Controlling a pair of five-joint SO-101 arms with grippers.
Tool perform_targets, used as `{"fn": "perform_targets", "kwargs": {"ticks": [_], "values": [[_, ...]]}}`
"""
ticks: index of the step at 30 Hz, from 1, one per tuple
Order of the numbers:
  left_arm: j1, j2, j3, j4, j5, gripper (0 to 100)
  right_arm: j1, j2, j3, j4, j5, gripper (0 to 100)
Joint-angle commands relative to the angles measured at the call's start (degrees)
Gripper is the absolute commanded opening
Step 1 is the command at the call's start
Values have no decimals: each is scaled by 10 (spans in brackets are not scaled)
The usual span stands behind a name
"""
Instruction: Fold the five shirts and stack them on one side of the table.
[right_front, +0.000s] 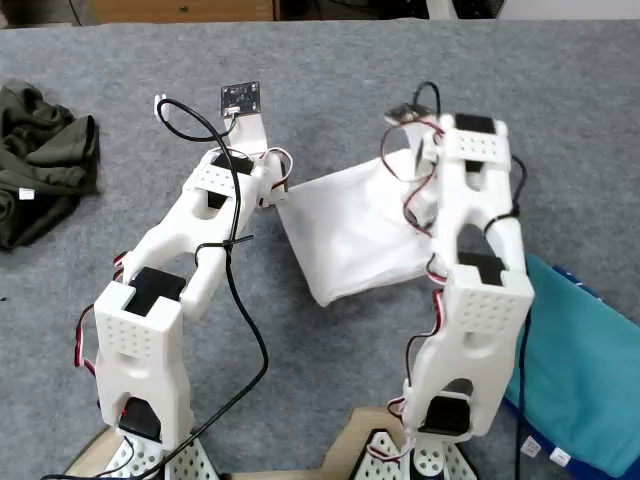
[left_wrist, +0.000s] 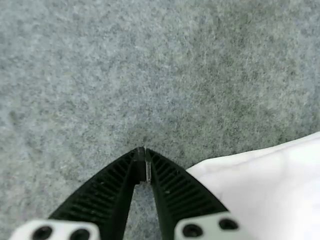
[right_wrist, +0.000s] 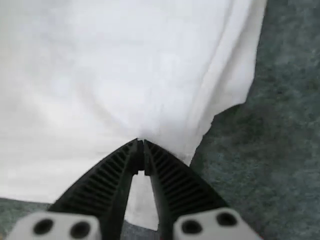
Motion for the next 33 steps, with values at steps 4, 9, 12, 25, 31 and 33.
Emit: {"fn": "perform_targets", "kwargs": {"ticks": [4,9,12,25,31,33], "values": [[5,-6,-27,-8,4,19,-14,-5,-193,140,0,5],[4,-6,-26,-7,4,19,18,-46,-195,147,-14,5],[3,-6,-26,-7,4,19,13,-102,-98,145,-13,5],[2,-1,-26,-7,5,19,2,-168,300,-167,-4,5],[4,51,-94,31,5,19,53,-118,275,-151,36,5],[4,77,-136,69,5,19,55,-118,273,-151,46,5]]}}
